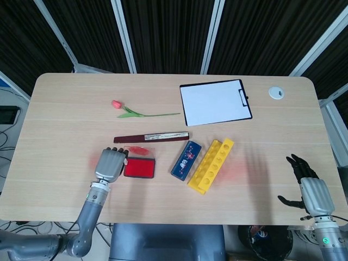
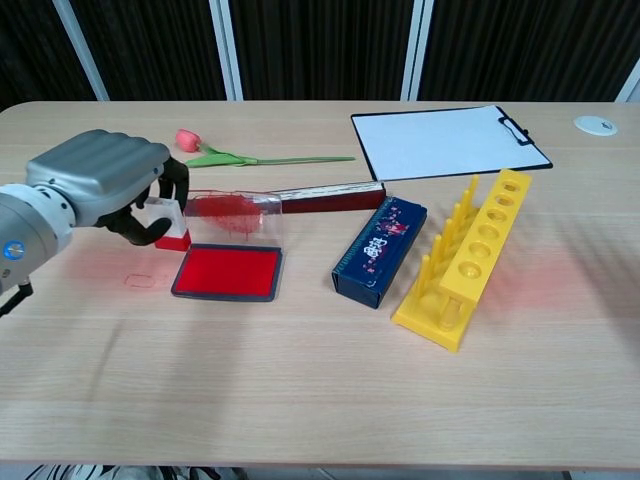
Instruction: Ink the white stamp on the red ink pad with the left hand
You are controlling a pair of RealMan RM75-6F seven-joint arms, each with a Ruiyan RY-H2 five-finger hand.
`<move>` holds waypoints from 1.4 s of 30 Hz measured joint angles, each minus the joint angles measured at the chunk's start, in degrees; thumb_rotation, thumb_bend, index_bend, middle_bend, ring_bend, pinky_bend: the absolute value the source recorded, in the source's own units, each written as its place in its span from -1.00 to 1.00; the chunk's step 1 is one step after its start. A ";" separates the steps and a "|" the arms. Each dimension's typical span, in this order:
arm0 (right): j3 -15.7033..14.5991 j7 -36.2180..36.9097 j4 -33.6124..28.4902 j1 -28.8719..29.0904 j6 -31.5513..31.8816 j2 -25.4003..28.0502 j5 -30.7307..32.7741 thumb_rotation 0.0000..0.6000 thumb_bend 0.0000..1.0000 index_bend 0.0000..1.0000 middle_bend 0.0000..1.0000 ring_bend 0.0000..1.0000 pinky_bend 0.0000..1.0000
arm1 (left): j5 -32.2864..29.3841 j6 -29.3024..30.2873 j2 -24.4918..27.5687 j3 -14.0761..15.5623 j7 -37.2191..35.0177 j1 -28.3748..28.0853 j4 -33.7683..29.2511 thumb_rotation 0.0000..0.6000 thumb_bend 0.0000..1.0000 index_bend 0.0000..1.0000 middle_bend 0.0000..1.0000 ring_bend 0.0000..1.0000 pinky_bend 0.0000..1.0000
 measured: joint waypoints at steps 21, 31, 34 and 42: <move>0.06 -0.09 -0.01 -0.05 0.05 -0.02 0.13 1.00 -0.74 -1.00 -1.00 -1.00 -0.61 | 2.13 -3.52 -0.10 2.24 -9.84 4.17 11.50 1.00 -0.09 0.10 0.04 -0.11 0.04; 0.10 -0.08 0.03 -0.10 0.21 -0.04 0.10 1.00 -0.74 -1.00 -1.00 -1.00 -0.61 | 2.60 -4.94 -1.48 1.90 -10.14 4.56 13.80 1.00 -0.15 0.02 -0.04 -0.17 -0.03; 0.11 -0.07 0.05 -0.10 0.23 -0.05 0.10 1.00 -0.73 -1.00 -1.00 -1.00 -0.61 | 3.02 -5.13 -1.68 1.82 -10.29 4.66 14.04 1.00 -0.15 0.01 -0.06 -0.18 -0.04; 0.11 -0.07 0.02 -0.12 0.23 -0.03 0.12 1.00 -0.71 -1.00 -1.00 -1.00 -0.61 | 3.66 -5.51 -2.05 1.74 -10.18 5.07 14.52 1.00 -0.20 -0.03 -0.10 -0.21 -0.07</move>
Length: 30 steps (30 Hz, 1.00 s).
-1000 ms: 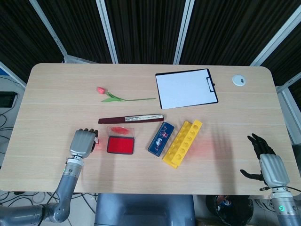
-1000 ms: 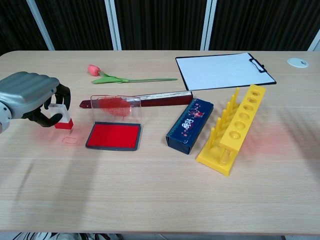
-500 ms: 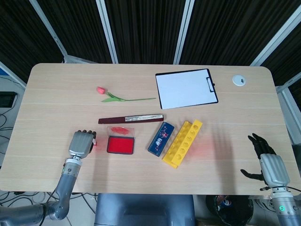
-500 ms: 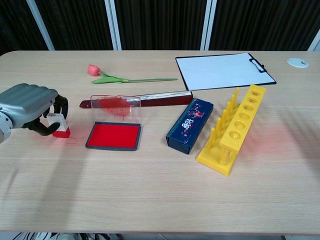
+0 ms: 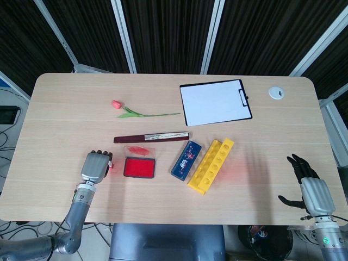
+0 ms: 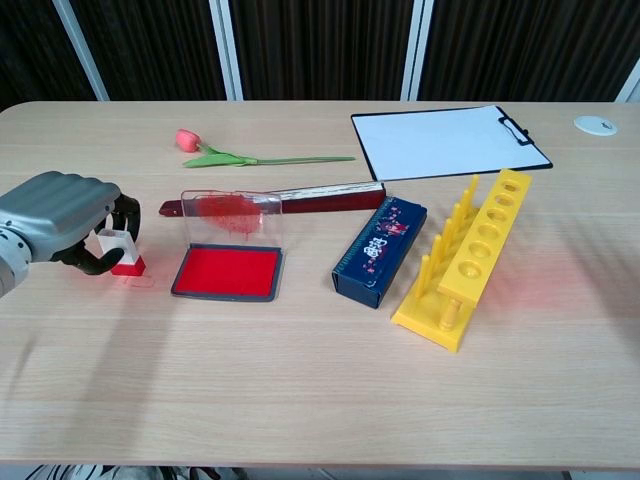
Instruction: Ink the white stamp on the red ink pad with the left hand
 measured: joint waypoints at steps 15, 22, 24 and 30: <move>-0.04 0.03 -0.06 -0.03 0.03 0.02 -0.08 1.00 -0.71 -1.00 -1.00 -1.00 -0.61 | 0.37 -0.57 0.03 -0.46 0.81 0.47 0.05 1.00 -0.21 -0.07 -0.18 -0.26 -0.11; -0.05 0.00 -0.08 -0.04 0.00 0.04 -0.06 1.00 -0.71 -1.00 -1.00 -1.00 -0.61 | 0.13 -0.88 0.11 -0.64 1.63 0.65 -0.09 1.00 -0.25 -0.17 -0.25 -0.29 -0.15; -0.06 -0.01 -0.09 -0.03 -0.02 0.04 -0.06 1.00 -0.71 -1.00 -1.00 -1.00 -0.61 | 0.04 -0.96 0.11 -0.72 1.86 0.72 -0.14 1.00 -0.25 -0.19 -0.27 -0.29 -0.16; -0.05 0.01 -0.08 -0.05 0.02 0.05 -0.08 1.00 -0.71 -1.00 -1.00 -1.00 -0.61 | -0.17 -1.23 0.11 -0.94 2.38 0.83 -0.21 1.00 -0.29 -0.33 -0.37 -0.37 -0.26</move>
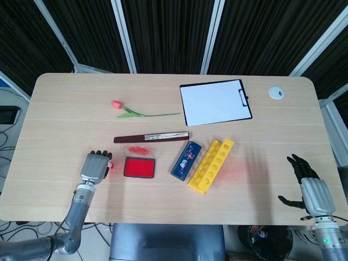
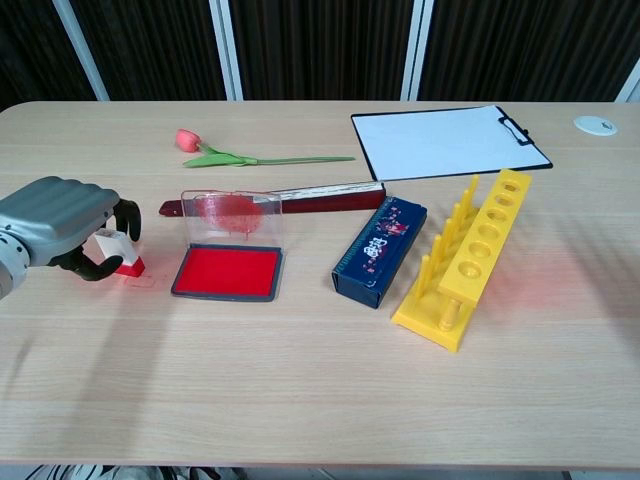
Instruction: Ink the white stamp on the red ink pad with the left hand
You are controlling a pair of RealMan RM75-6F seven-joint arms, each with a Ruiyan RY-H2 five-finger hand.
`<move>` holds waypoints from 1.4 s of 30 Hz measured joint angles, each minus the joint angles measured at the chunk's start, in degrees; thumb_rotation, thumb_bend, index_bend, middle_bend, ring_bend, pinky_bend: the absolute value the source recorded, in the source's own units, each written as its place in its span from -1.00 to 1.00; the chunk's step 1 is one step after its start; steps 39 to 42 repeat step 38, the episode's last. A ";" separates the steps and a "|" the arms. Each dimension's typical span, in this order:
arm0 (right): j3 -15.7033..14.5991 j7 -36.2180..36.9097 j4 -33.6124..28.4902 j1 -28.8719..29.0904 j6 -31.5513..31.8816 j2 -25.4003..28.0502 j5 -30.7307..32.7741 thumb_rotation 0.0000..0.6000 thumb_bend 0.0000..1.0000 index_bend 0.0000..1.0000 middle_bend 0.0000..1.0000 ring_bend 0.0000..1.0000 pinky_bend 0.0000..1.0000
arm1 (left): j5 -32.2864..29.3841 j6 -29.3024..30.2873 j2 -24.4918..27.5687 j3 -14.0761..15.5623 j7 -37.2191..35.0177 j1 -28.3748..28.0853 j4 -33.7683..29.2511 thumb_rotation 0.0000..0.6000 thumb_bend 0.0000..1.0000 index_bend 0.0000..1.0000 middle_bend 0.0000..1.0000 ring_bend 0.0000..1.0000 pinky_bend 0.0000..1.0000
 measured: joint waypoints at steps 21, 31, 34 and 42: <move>-0.04 -0.37 0.23 -0.10 0.50 -0.06 -0.50 1.00 -0.71 -1.00 -1.00 -1.00 -0.61 | 1.81 4.33 9.24 -0.54 0.09 2.30 -12.16 1.00 -0.77 -1.00 -1.00 -1.00 -1.00; -0.17 -1.47 0.49 -0.25 1.17 -0.35 -1.12 1.00 -0.72 -1.00 -1.00 -1.00 -0.61 | 11.11 12.80 24.25 2.87 -11.68 9.74 -23.03 1.00 -0.82 -1.00 -1.00 -1.00 -1.00; -0.19 -1.95 0.54 -0.29 1.38 -0.46 -1.27 1.00 -0.72 -1.00 -1.00 -1.00 -0.61 | 14.80 15.69 28.02 5.58 -15.36 12.97 -23.98 1.00 -0.82 -1.00 -1.00 -1.00 -1.00; -0.27 -2.40 0.62 -0.41 1.84 -0.59 -1.65 1.00 -0.72 -1.00 -1.00 -1.00 -0.61 | 17.52 19.21 29.89 8.01 -20.02 16.77 -23.58 1.00 -0.82 -1.00 -1.00 -1.00 -1.00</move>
